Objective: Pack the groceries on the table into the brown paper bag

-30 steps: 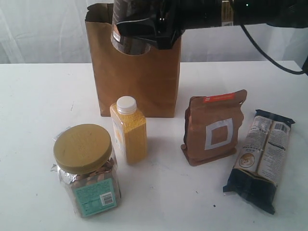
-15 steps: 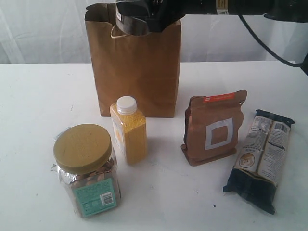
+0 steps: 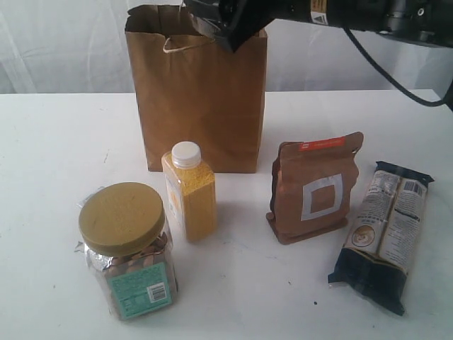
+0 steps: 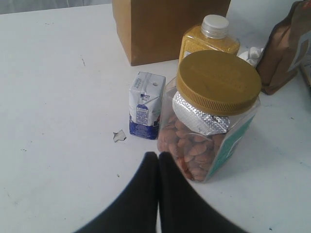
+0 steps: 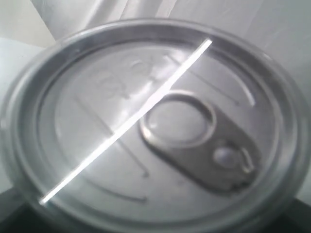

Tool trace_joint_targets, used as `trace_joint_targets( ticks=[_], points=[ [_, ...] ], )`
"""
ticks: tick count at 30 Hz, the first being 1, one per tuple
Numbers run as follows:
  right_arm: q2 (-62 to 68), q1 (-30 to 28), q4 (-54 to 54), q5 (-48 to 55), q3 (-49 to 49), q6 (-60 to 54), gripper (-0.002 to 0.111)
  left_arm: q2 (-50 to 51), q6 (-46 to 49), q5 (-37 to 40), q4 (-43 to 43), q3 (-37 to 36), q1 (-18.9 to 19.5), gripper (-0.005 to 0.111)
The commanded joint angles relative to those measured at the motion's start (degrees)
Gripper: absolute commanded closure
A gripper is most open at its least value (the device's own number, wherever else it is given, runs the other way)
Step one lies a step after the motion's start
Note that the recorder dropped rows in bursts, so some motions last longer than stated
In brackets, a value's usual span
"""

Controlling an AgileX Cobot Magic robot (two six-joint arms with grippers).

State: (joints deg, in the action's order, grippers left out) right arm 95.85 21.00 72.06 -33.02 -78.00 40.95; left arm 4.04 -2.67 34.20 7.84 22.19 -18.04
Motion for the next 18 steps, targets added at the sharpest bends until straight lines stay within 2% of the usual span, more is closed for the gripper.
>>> trace_joint_targets(
  ticks=[1, 7, 10, 18],
  points=[
    [-0.76, 1.03, -6.23, 0.64, -0.14, -6.45, 0.108, -0.01, -0.19, -0.19, 0.97, -0.42, 0.26, 0.107],
    [-0.26, 1.26, -8.17, 4.63, -0.14, -14.15, 0.108, -0.01, -0.19, -0.19, 0.97, -0.42, 0.26, 0.107],
    [0.72, 1.26, -10.44, 4.35, -0.14, -20.41, 0.108, -0.01, -0.19, -0.19, 0.97, -0.42, 0.26, 0.107],
    [4.29, 1.26, -11.89, 4.12, -0.14, -28.49, 0.108, -0.01, -0.19, -0.19, 0.97, -0.42, 0.26, 0.107]
  ],
)
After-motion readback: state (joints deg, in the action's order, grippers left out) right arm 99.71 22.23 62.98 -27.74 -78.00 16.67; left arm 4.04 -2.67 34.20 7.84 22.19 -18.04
